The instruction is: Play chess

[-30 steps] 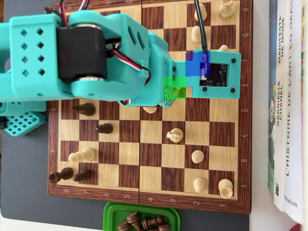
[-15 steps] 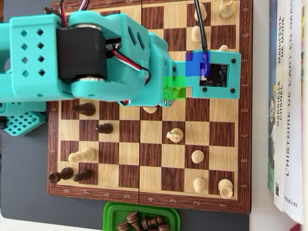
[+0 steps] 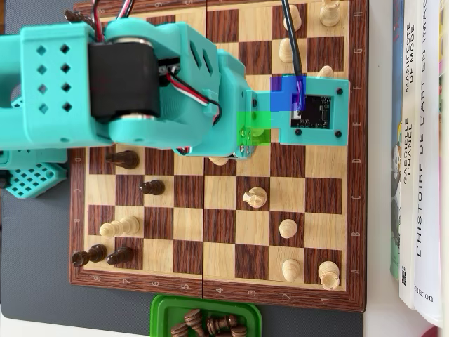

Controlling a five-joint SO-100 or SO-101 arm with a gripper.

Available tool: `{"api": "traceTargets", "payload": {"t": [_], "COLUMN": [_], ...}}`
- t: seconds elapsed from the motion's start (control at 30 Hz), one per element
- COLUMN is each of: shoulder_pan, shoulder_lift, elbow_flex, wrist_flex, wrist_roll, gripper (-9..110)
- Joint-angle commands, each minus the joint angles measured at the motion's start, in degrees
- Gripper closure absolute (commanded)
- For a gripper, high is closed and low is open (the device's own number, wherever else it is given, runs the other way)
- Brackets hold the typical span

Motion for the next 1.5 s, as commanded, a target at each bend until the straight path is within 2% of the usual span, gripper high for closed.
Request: {"api": "traceTargets", "payload": {"t": [0.0, 1.03, 1.47], "shoulder_pan": [-0.1, 0.1, 0.4], "shoulder_lift": [1.0, 7.2, 22.4], "elbow_flex": [-0.7, -0.3, 6.8], "wrist_flex": [-0.6, -0.6, -0.7], "wrist_roll": [-0.4, -0.4, -0.4], "gripper": [88, 86, 86]}}
